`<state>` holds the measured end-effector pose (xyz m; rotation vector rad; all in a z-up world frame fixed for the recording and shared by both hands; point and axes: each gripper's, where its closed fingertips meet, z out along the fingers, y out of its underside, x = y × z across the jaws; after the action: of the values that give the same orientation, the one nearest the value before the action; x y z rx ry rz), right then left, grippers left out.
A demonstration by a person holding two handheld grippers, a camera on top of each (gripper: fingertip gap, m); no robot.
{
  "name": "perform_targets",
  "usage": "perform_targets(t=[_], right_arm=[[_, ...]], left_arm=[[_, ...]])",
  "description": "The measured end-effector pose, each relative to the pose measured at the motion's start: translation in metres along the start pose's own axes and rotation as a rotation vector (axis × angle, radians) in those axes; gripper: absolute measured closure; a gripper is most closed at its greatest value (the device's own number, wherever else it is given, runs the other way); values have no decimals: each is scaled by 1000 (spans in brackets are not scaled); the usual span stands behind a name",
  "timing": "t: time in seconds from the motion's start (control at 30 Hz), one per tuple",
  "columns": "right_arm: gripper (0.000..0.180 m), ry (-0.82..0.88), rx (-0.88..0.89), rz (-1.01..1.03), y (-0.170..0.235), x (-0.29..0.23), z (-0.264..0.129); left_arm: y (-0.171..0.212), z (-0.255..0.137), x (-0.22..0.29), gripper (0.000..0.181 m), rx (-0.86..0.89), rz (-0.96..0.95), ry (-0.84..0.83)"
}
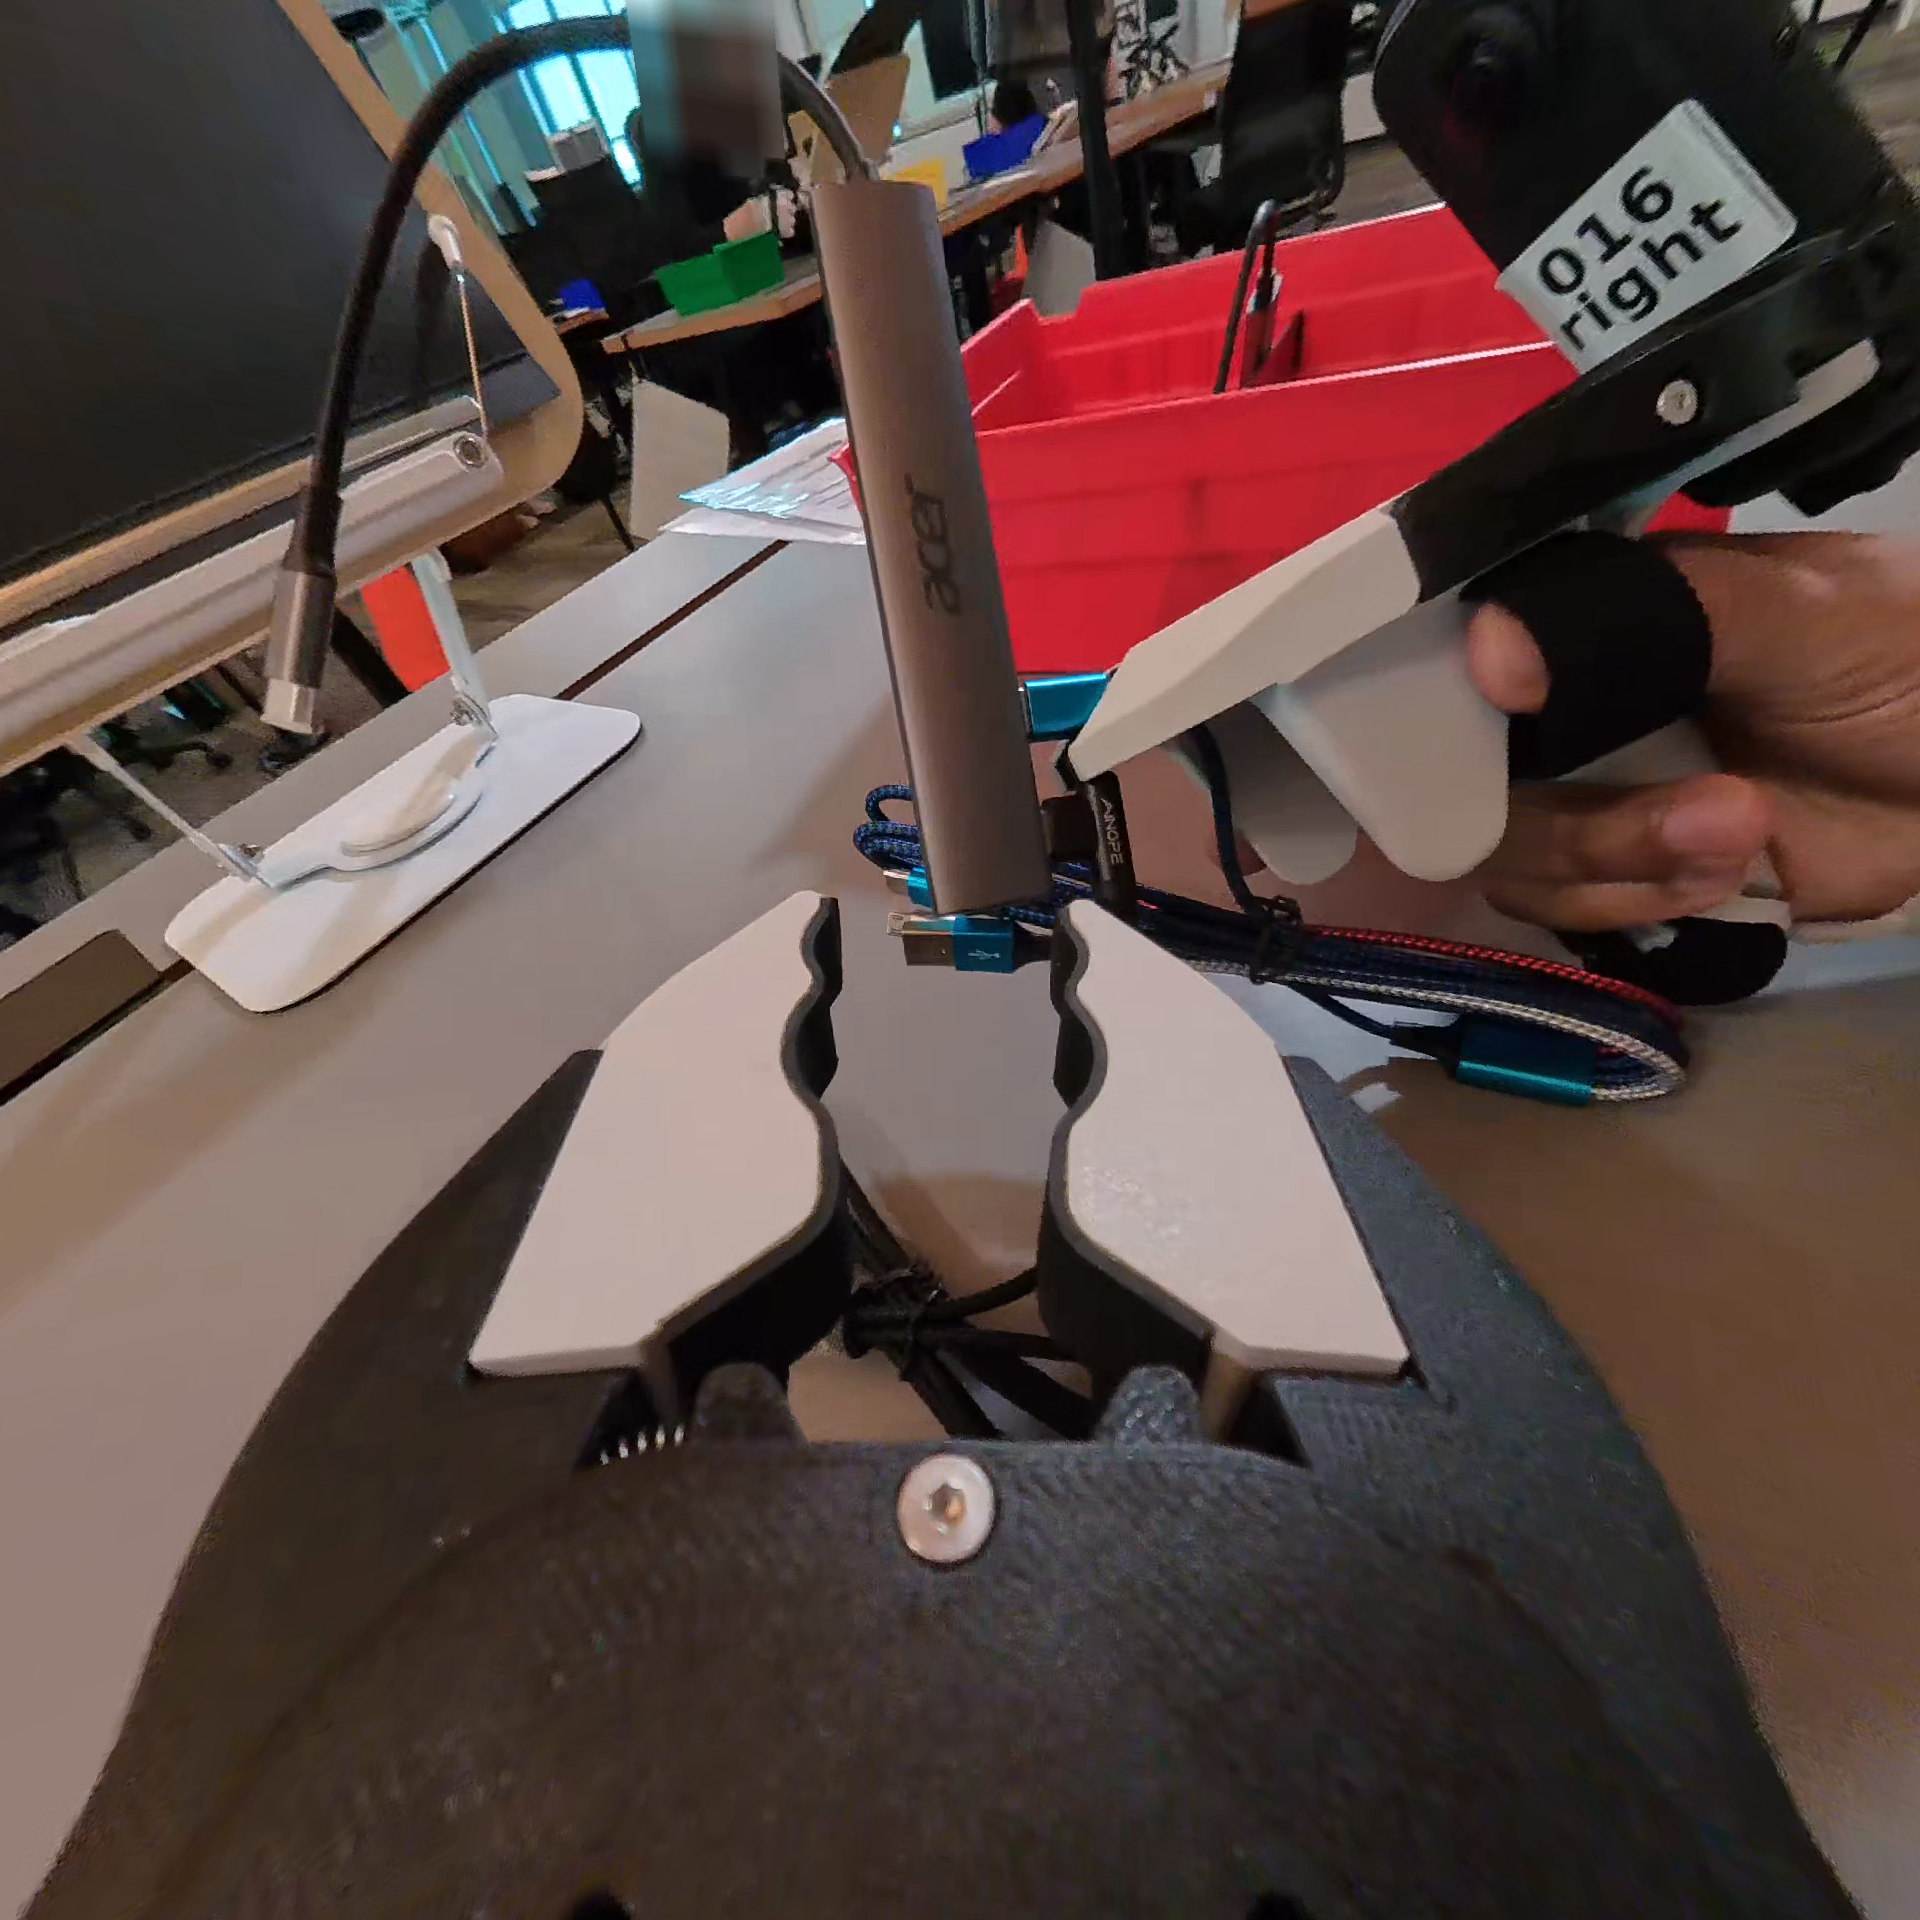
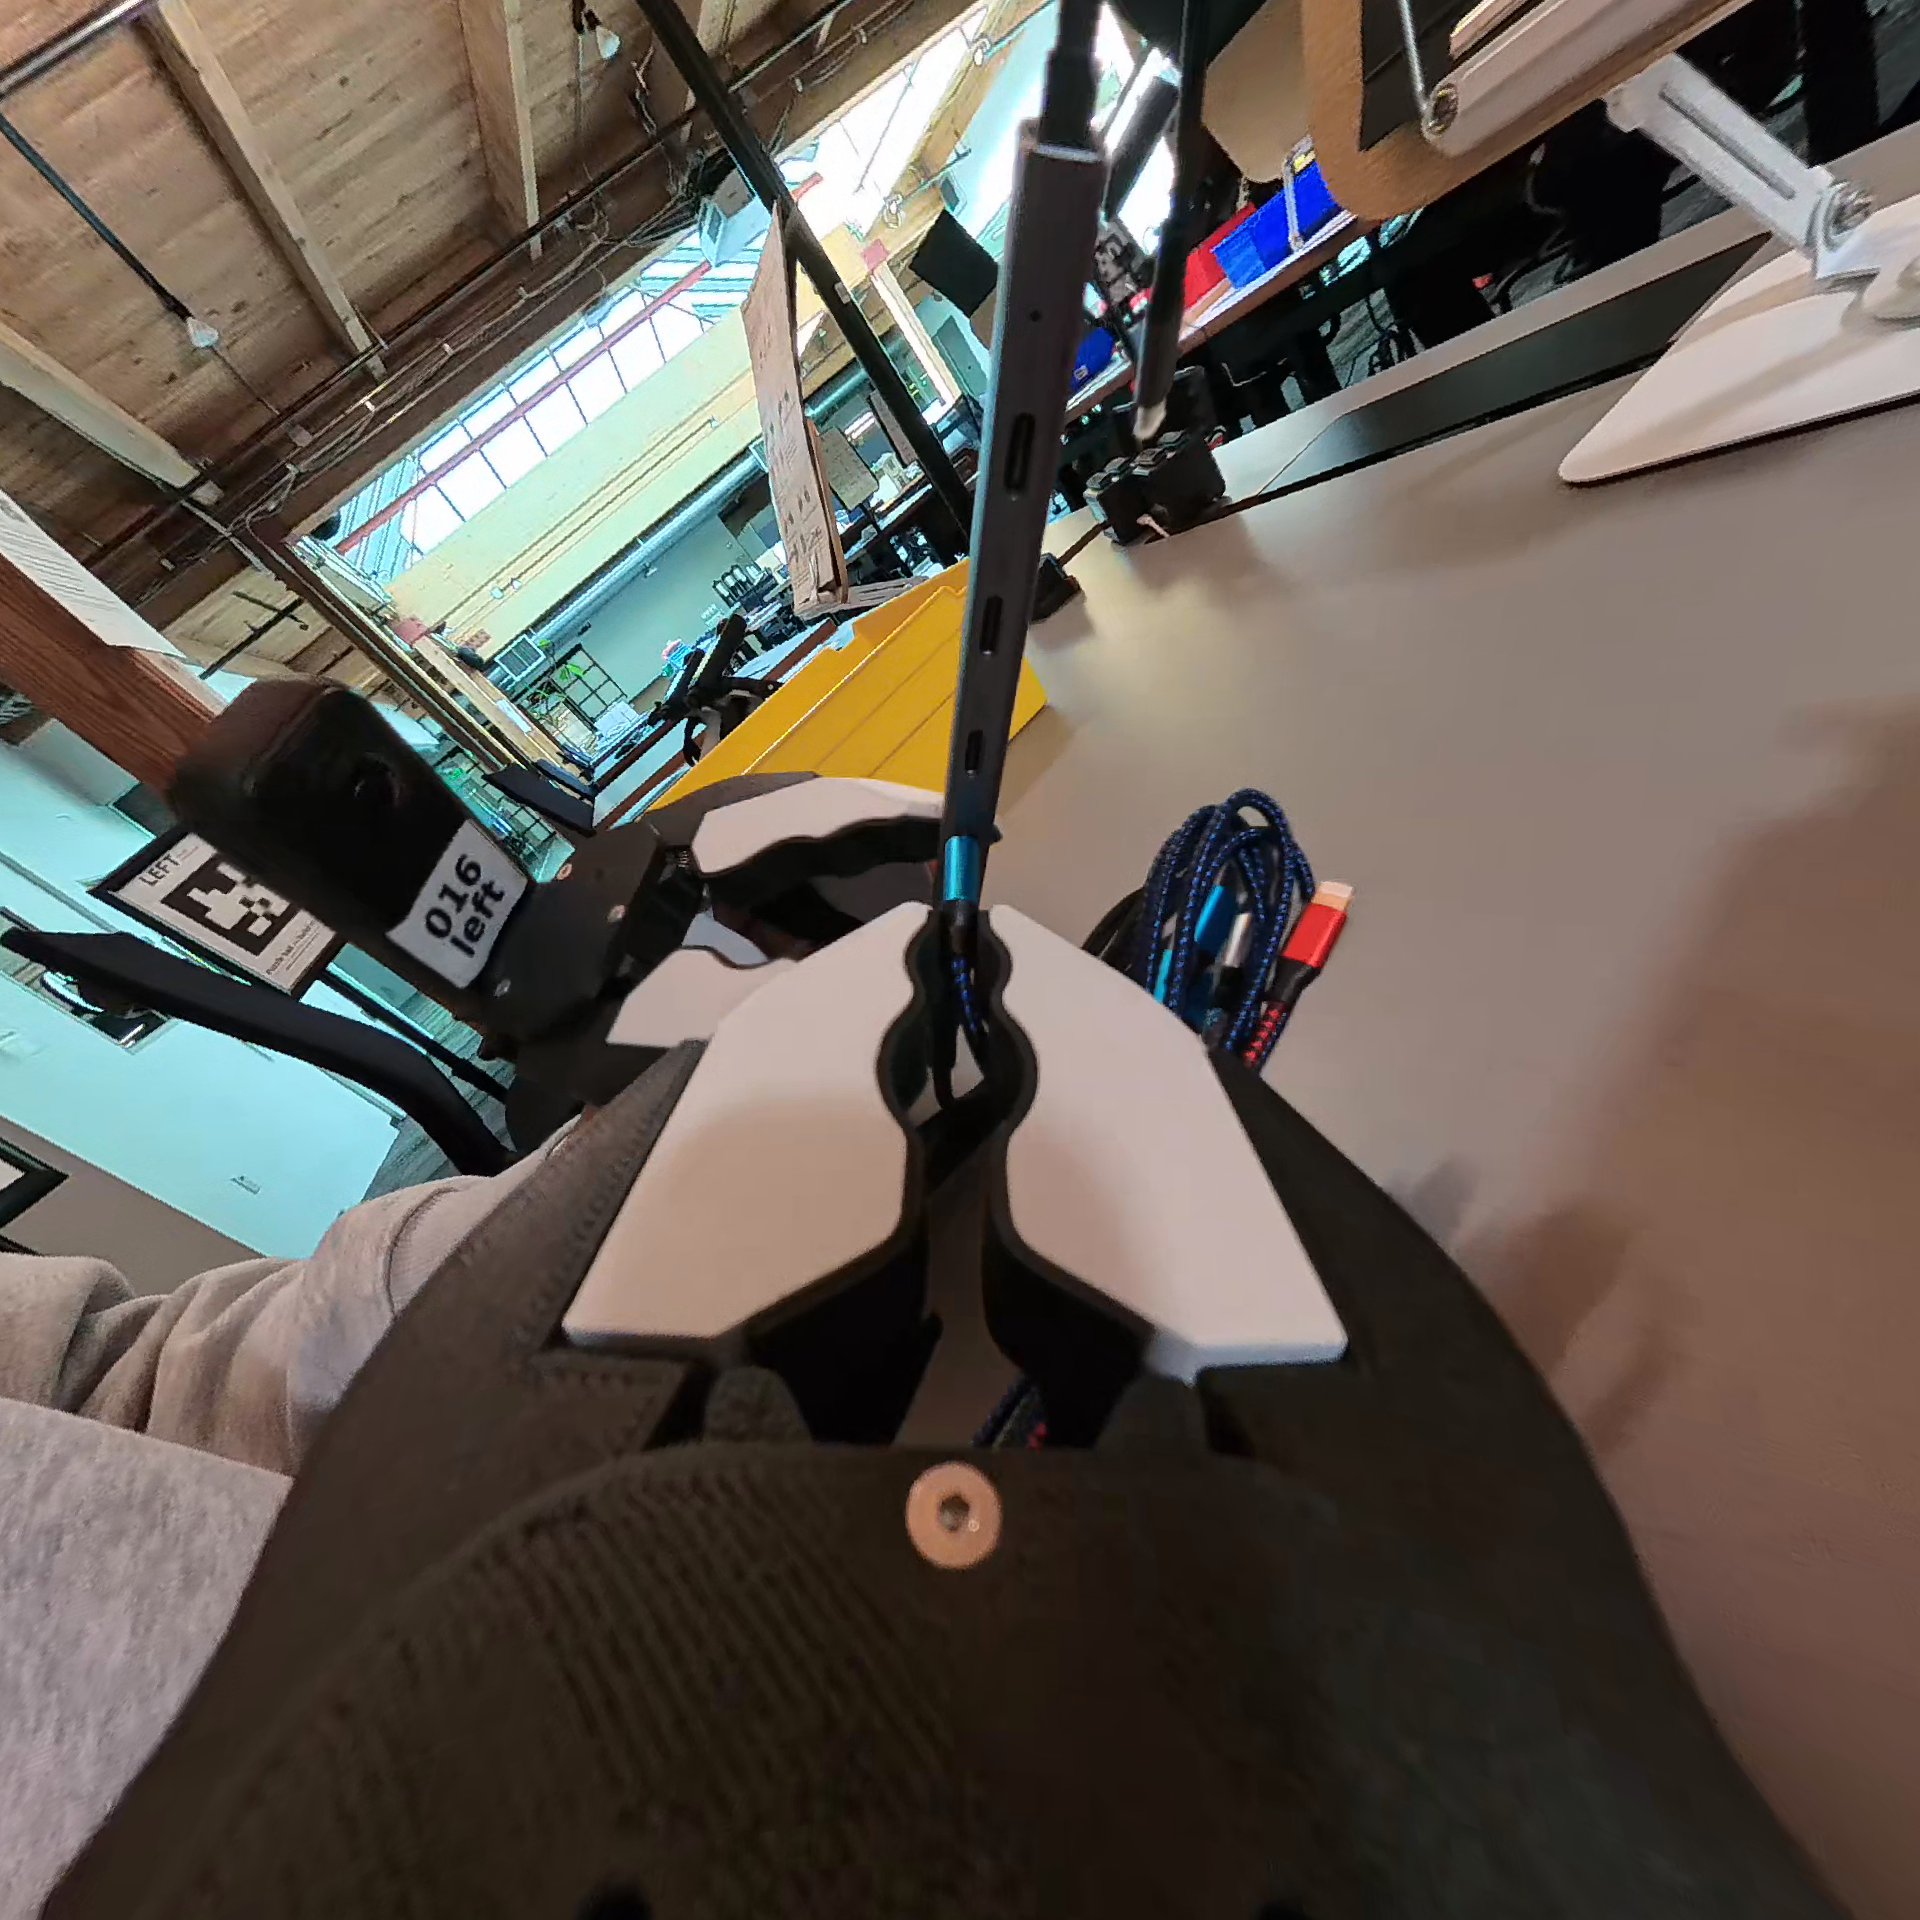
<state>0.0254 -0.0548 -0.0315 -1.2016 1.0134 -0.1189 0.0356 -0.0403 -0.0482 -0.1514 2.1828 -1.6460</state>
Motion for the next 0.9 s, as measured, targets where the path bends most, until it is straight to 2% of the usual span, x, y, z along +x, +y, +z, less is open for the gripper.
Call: perform_targets(t=[0.33, 0.57, 0.9], right_arm=[[174, 19, -25, -68, 4, -3, 3], [174, 0, -33, -25, 5, -2, 3], [174, 16, -17, -46, 2, -1, 2]], left_arm=[[3, 0, 1, 139, -6, -22, 30], [4, 0, 10, 157, -15, -5, 79], [-3, -2, 1, 144, 44, -103, 75]])
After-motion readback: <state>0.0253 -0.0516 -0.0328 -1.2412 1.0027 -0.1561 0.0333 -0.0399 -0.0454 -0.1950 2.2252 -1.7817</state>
